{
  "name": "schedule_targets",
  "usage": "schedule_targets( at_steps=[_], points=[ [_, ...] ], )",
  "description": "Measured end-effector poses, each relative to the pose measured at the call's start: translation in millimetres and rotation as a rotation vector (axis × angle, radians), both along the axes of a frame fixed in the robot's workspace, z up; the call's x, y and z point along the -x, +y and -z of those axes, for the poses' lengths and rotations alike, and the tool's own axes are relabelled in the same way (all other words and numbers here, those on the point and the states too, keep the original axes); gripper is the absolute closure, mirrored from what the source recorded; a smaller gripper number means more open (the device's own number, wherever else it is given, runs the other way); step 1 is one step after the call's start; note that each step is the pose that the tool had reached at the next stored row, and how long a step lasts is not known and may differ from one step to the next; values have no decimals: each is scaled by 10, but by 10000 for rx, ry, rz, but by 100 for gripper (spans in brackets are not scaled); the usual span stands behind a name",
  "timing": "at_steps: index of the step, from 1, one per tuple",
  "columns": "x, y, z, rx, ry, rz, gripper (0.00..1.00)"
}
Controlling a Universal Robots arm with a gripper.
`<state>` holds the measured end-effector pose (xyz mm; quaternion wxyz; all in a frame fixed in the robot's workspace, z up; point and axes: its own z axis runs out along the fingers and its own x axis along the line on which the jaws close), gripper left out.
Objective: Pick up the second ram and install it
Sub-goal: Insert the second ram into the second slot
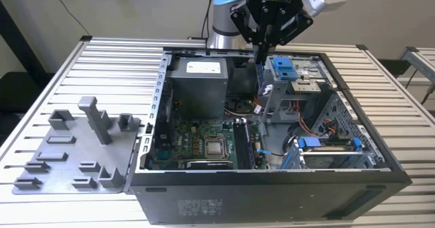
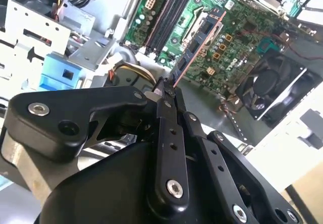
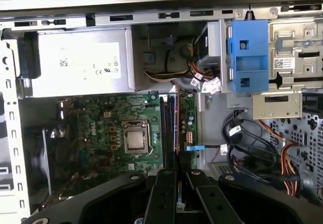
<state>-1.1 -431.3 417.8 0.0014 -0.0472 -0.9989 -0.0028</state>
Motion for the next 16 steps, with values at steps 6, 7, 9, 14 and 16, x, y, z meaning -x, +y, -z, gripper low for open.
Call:
schedule_targets(
  at_steps=[6, 7, 9, 14, 16],
  points=[
    [-1, 0, 4, 0, 0, 683, 86],
    [-1, 0, 5, 0, 0, 685, 86],
    [-2, 0, 11, -2, -1, 677, 86],
    [-14, 0, 66, 3, 0, 448, 86],
    [-15, 0, 98, 8, -1, 209, 86]
  ],
)
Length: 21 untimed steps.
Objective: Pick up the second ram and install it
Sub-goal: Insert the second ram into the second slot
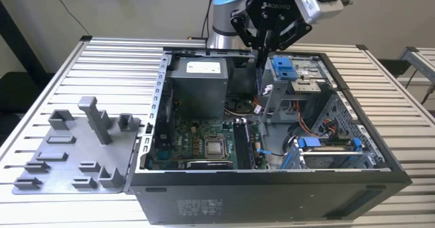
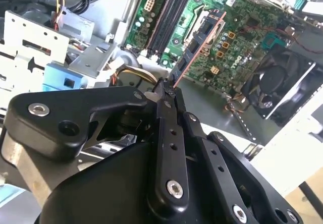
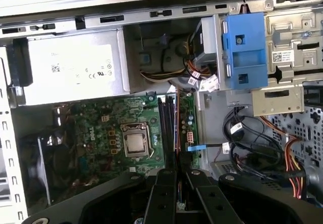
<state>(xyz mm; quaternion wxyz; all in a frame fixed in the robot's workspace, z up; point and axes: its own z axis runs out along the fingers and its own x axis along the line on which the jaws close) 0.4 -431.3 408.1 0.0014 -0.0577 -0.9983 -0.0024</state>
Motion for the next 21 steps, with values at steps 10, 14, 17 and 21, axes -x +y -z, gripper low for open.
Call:
schedule_targets(
  at_steps=[10, 14, 17, 21],
  points=[
    [-4, 0, 132, 18, 0, -872, 86],
    [-4, 0, 134, 18, 0, -873, 86],
    [-4, 0, 138, 17, 0, -873, 86],
    [-4, 0, 155, 18, 0, -873, 86]
  ],
)
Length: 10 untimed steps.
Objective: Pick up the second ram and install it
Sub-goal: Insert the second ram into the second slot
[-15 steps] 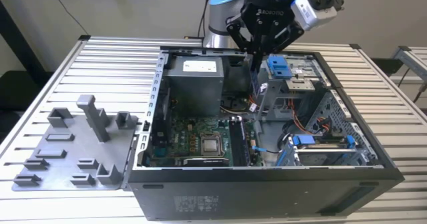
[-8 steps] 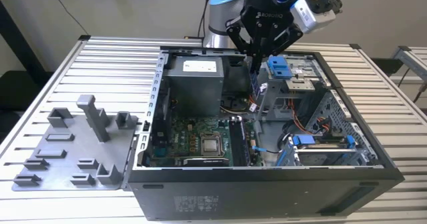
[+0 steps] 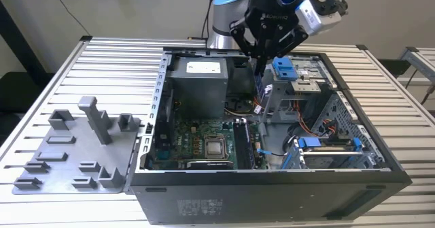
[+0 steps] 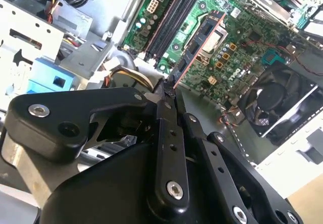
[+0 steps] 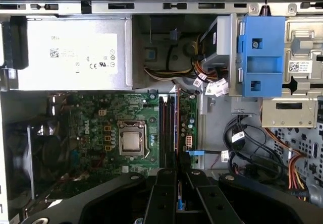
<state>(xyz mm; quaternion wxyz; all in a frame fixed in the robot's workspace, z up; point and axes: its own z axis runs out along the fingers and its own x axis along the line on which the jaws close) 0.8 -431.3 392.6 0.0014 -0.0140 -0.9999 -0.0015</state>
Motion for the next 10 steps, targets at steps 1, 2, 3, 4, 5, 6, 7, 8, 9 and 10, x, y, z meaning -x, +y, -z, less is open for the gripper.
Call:
schedule_targets(
  at_steps=[1, 2, 3, 4, 5, 6, 7, 8, 9, 10],
  points=[
    [0, 0, 5, 0, 0, 0, 86],
    [0, 0, 9, 1, 0, 0, 86],
    [0, 0, 13, 1, 0, 0, 86],
    [0, 0, 17, 1, 0, 0, 86],
    [0, 0, 20, 1, 0, 0, 86],
    [0, 0, 23, 1, 0, 0, 86],
    [0, 0, 26, 1, 0, 0, 86],
    [0, 0, 30, 1, 0, 1, 86],
    [0, 0, 32, 1, 0, 1, 86],
    [0, 0, 35, 1, 0, 1, 86]
  ],
)
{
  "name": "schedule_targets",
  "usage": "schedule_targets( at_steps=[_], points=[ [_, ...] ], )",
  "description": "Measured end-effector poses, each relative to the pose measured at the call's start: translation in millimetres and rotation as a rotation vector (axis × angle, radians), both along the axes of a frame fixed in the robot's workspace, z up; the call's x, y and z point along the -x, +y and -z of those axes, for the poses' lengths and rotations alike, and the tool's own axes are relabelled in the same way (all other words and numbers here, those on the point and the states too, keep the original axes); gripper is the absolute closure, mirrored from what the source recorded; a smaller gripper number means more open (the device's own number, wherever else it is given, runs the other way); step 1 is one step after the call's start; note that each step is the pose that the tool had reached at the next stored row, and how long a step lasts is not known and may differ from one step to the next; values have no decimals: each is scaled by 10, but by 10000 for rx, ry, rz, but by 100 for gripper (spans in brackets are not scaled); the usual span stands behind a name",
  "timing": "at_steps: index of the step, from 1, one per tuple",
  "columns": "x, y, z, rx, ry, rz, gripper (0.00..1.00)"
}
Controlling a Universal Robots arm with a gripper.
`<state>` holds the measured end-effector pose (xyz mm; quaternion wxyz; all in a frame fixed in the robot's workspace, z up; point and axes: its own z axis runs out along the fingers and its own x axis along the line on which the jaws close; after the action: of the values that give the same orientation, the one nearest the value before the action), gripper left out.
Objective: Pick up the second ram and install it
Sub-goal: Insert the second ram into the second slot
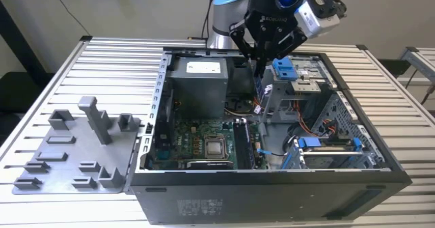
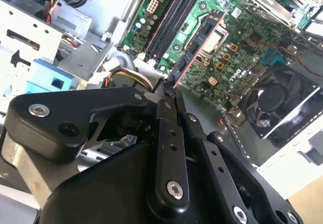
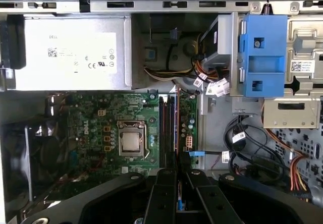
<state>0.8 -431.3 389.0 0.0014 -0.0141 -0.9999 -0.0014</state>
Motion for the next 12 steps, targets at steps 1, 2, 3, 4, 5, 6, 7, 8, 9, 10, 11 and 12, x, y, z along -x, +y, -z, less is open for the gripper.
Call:
schedule_targets(
  at_steps=[1, 2, 3, 4, 5, 6, 7, 8, 9, 10, 11, 12],
  points=[
    [0, 0, 3, -1, 0, 0, 86],
    [0, 0, 6, 0, 0, 0, 86],
    [0, 0, 10, -1, 0, 0, 86],
    [0, 0, 14, -1, -1, 0, 86],
    [0, 0, 19, -1, -1, 0, 86],
    [0, 0, 24, -1, 0, 0, 86],
    [0, 0, 29, 0, 0, 0, 86],
    [0, 0, 34, 0, 0, 0, 86],
    [0, 0, 38, -1, 0, 0, 86],
    [0, 0, 42, 0, 0, 0, 86],
    [0, 0, 47, -1, -1, 0, 86],
    [0, 0, 51, -1, 0, 0, 86]
  ],
)
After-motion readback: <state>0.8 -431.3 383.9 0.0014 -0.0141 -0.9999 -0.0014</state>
